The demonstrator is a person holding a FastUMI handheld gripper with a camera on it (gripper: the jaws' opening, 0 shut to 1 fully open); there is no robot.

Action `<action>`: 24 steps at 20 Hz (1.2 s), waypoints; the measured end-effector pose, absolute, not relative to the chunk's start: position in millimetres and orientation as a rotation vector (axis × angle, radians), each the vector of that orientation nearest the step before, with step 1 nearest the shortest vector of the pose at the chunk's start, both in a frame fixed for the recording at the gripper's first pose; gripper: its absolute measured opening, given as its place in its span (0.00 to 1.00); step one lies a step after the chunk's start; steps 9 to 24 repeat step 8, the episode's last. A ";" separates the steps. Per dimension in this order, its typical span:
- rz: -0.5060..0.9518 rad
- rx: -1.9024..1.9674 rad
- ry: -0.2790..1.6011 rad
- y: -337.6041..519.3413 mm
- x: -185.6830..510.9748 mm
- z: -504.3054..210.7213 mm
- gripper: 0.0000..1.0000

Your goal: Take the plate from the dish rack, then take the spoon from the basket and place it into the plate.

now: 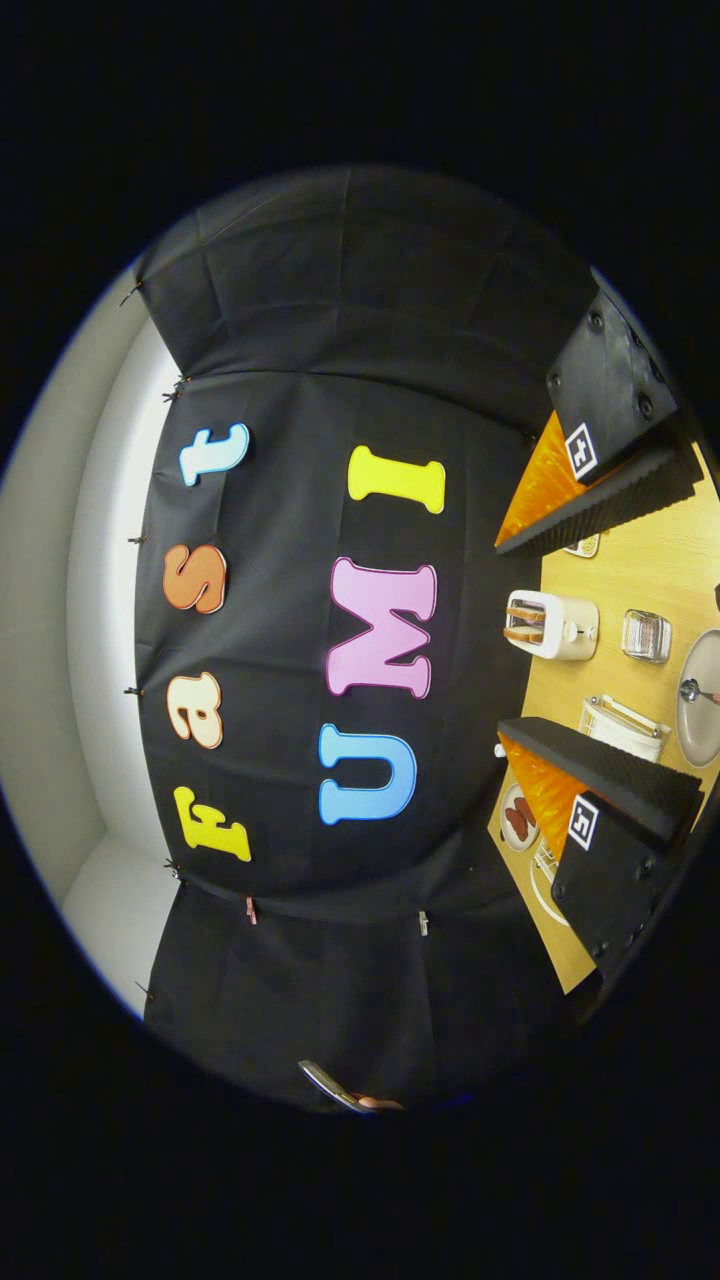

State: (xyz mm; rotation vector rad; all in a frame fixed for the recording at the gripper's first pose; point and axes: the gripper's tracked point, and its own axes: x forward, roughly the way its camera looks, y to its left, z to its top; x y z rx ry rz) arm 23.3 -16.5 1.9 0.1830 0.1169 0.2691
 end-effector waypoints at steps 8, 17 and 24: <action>0.271 0.191 0.140 -13.6 22.5 -5.1 0.98; 0.271 0.191 0.140 -13.6 22.5 -5.1 0.98; 0.271 0.191 0.140 -13.6 22.5 -5.1 0.98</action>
